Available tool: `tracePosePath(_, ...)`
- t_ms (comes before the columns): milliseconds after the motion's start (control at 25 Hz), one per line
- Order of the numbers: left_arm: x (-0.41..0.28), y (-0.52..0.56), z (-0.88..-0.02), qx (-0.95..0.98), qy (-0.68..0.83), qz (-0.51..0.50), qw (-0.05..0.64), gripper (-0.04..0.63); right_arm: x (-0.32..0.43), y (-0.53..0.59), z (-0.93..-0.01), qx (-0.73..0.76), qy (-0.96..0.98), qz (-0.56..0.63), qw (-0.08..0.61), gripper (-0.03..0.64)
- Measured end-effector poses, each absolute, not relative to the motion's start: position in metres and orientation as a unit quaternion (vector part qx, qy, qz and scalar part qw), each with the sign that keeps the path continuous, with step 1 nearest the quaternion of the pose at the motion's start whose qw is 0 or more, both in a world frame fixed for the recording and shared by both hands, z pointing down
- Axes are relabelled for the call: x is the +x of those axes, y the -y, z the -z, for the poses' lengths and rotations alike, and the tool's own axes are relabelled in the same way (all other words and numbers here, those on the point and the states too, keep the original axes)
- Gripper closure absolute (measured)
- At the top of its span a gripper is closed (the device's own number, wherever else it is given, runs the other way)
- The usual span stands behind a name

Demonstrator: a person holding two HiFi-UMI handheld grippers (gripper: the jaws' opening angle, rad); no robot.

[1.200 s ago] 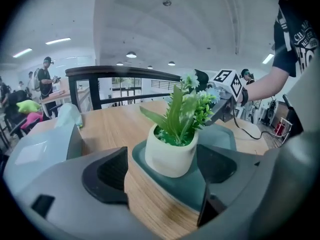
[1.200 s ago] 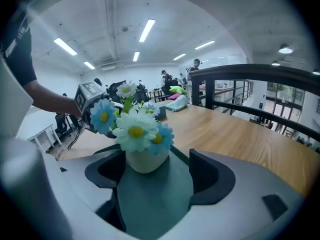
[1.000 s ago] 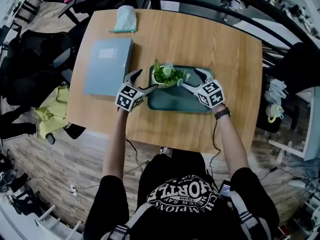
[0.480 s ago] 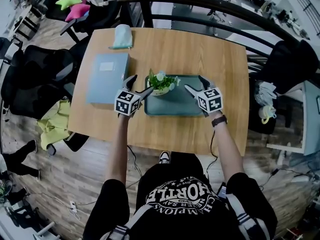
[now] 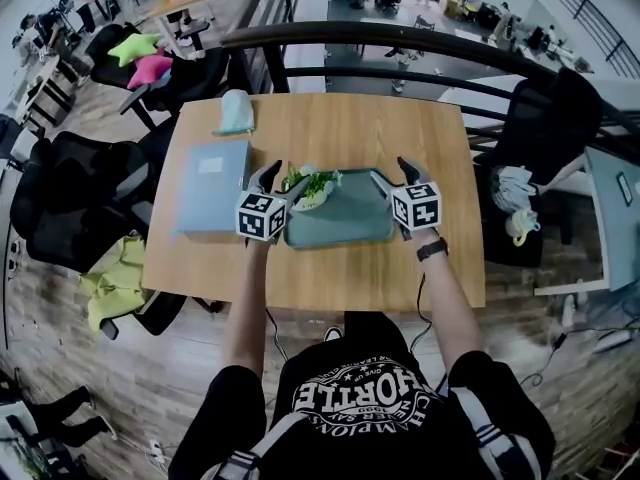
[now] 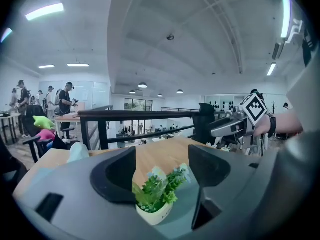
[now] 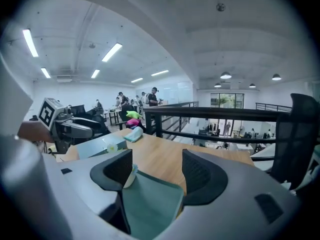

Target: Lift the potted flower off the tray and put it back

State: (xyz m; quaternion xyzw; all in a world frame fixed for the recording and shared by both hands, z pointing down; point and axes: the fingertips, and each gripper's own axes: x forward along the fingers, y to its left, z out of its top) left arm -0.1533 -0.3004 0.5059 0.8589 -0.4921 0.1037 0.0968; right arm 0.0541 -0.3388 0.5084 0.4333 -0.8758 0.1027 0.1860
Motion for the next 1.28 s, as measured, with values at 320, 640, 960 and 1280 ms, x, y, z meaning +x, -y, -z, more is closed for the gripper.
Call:
tracePosePath(320,-0.108,0.28,-0.464,0.878,0.468,-0.076,0.061,0.283,0.074,0.312,-0.462,0.477,0.862,-0.082,0.153,0.341)
tracePosePath(640,-0.078,0.262,-0.432,0.881,0.469,-0.055,0.04,0.318,0.092,0.279,-0.426,0.503,0.852,-0.061,0.13,0.383)
tracePosePath(960,-0.07,0.241,-0.419,0.869,0.491,-0.052,0.031,0.383,0.114,0.255,-0.416,0.529,0.839,-0.072,0.106,0.453)
tracePosePath(1280,-0.079,0.217,-0.421,0.855,0.515,-0.041,0.035,0.437,0.112,0.229,-0.412,0.542,0.833,-0.063,0.09,0.491)
